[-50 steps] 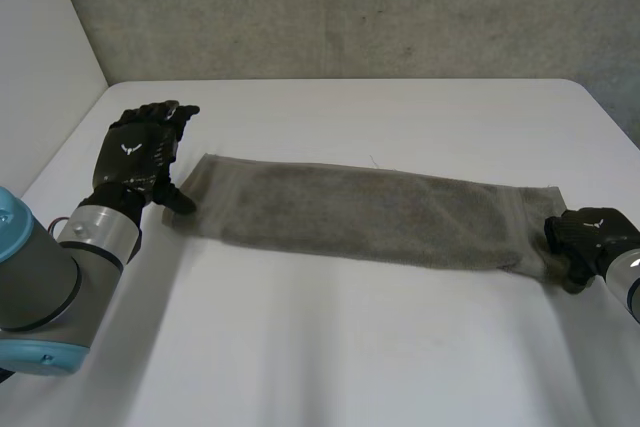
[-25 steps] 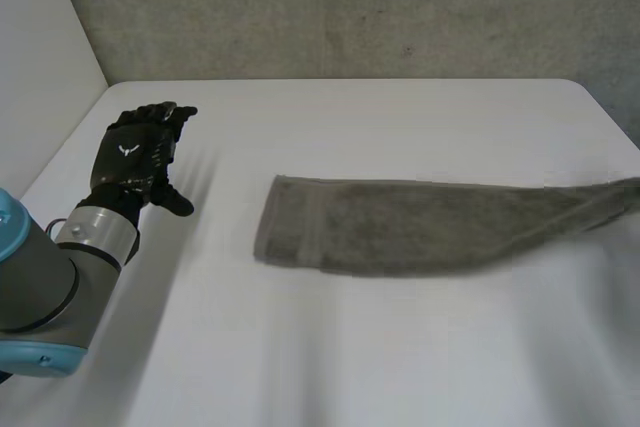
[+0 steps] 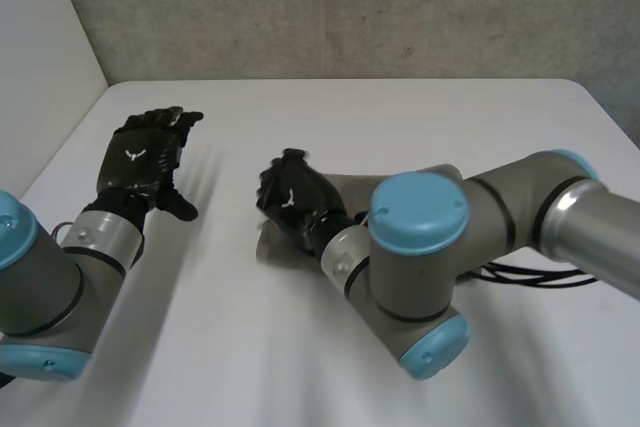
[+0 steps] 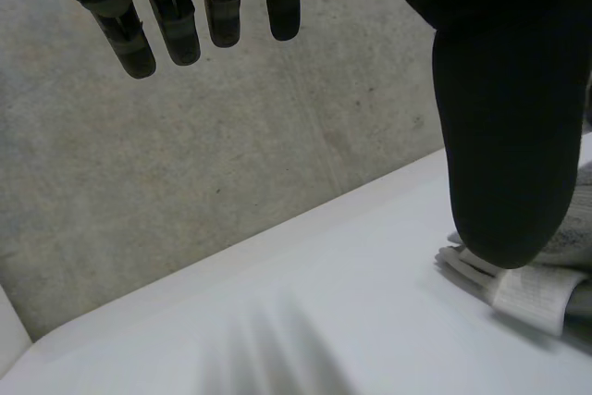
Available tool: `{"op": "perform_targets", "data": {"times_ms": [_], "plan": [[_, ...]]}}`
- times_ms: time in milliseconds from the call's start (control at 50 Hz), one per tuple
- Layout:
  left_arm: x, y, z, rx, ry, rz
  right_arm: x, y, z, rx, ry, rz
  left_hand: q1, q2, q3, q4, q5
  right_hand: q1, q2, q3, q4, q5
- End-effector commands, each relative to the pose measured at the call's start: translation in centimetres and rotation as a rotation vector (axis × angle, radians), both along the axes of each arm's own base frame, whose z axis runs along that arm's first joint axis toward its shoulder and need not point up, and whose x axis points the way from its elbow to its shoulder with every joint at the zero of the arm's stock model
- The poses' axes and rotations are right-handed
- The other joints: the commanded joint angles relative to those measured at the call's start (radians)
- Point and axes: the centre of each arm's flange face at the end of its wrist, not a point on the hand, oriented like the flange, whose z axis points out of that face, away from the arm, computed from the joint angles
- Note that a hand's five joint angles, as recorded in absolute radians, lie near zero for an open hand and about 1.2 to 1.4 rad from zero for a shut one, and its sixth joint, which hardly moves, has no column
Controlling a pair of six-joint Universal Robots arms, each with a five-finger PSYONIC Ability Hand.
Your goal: Fold the towel.
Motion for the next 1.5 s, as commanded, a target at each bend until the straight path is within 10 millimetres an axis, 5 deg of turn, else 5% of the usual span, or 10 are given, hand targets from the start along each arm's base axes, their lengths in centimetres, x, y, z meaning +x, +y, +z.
{"op": "perform_targets", "data": {"times_ms": [20,200,500,600,740,880,1040,1160,1260,1500], "plan": [[-1.3,0.0,0.1,-0.007,0.001,-0.038,-1.2,-0.7,2.0,0.014,-0.041,-0.127,0.002,0.006,0.004,0.006,-0.017,-0.263,-0.246,-0.293,-0.300,-0.247],[-4.3,0.4,1.5,-0.058,0.022,-0.114,-9.0,-2.2,5.8,0.297,-0.316,-0.351,0.004,0.009,0.007,0.009,-0.015,-0.263,-0.246,-0.293,-0.300,-0.247],[-6.4,1.4,0.8,-0.049,0.023,-0.174,-18.1,-5.2,-3.4,0.542,-0.165,-0.649,0.013,0.018,0.016,0.018,-0.006,0.151,0.168,0.121,0.114,0.167],[-6.3,1.5,0.7,-0.045,0.021,-0.172,-17.7,-6.8,-2.3,0.396,-0.153,-0.625,0.013,0.018,0.016,0.018,-0.006,0.957,0.975,0.927,0.920,0.973],[-6.0,1.4,1.7,-0.069,0.031,-0.161,-15.6,-8.6,1.3,0.140,-0.163,-0.555,0.013,0.018,0.016,0.018,-0.006,0.959,0.976,0.929,0.922,0.975],[-5.0,0.8,4.7,-0.143,0.069,-0.078,-5.7,-2.8,2.0,0.019,-0.101,-0.202,0.002,0.006,0.004,0.006,-0.017,0.959,0.976,0.929,0.922,0.975],[-4.5,0.5,6.4,-0.186,0.094,-0.054,-0.8,3.1,-2.5,0.051,0.037,0.152,0.002,0.006,0.004,0.006,-0.017,0.959,0.976,0.929,0.922,0.975],[-4.6,0.5,6.0,-0.175,0.089,-0.056,-1.3,2.6,-3.3,0.101,0.103,0.078,0.002,0.006,0.004,0.006,-0.017,0.191,0.208,0.161,0.154,0.207],[-4.9,0.5,5.2,-0.155,0.084,-0.063,-2.8,1.2,2.3,0.228,-0.167,-0.111,0.007,0.012,0.010,0.012,-0.012,-0.263,-0.246,-0.293,-0.300,-0.247],[-6.9,0.8,2.7,-0.025,0.121,-0.121,-8.7,-2.9,6.5,0.489,-0.516,-0.326,0.025,0.029,0.028,0.029,0.006,-0.263,-0.246,-0.293,-0.300,-0.247]]}}
